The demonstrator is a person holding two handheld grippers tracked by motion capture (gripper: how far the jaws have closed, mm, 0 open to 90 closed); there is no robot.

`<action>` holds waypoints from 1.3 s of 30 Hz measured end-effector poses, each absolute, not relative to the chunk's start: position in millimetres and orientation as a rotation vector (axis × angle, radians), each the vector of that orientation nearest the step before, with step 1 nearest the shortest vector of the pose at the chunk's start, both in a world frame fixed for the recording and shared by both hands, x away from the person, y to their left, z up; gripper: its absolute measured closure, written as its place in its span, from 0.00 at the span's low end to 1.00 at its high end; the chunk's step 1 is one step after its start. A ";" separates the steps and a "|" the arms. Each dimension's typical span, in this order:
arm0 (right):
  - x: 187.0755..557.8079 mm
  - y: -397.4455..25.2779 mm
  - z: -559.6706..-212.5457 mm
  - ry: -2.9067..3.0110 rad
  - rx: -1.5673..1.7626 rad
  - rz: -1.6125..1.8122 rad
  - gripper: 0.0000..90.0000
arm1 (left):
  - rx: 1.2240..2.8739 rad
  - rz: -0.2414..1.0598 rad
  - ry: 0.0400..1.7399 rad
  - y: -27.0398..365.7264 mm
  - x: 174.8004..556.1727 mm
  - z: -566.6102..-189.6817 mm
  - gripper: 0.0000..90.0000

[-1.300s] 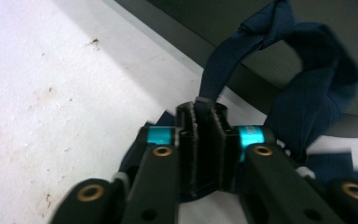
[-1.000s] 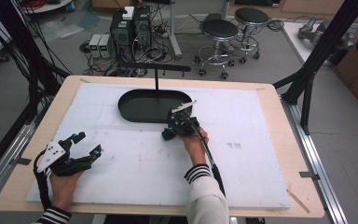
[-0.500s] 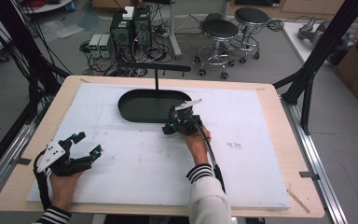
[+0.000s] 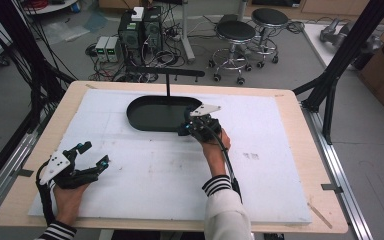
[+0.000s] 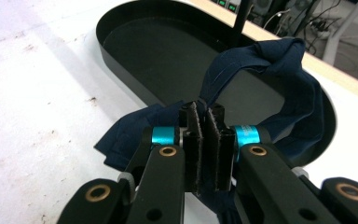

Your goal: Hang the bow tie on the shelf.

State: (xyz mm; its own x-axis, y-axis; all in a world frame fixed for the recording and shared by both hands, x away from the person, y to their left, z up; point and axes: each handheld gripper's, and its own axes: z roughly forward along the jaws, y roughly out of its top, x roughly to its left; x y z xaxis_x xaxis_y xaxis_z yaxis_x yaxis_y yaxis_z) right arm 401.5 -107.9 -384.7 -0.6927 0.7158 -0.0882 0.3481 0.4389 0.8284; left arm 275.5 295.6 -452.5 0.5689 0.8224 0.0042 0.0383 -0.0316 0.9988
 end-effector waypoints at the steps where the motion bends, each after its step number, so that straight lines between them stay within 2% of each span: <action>1: 401.0 -108.8 -383.4 2.262 0.891 1.165 0.95 | 1.483 0.742 0.773 295.6 275.5 -452.5 0.20; 22: 397.8 -124.8 -365.1 2.116 0.882 1.317 0.96 | 1.485 0.744 0.773 295.1 275.3 -452.5 0.20; 39: 406.6 -124.6 -331.1 2.024 0.828 1.343 0.96 | 1.481 0.747 0.768 295.5 274.7 -452.7 0.20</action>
State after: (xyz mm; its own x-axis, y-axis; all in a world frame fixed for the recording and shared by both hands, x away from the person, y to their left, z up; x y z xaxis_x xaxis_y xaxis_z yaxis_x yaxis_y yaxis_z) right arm 406.6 -124.6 -331.1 -0.6475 0.7528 -0.1187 0.1832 0.3049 0.9346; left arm 274.7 295.5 -452.7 0.5695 0.8220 0.0093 0.0317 -0.0332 0.9989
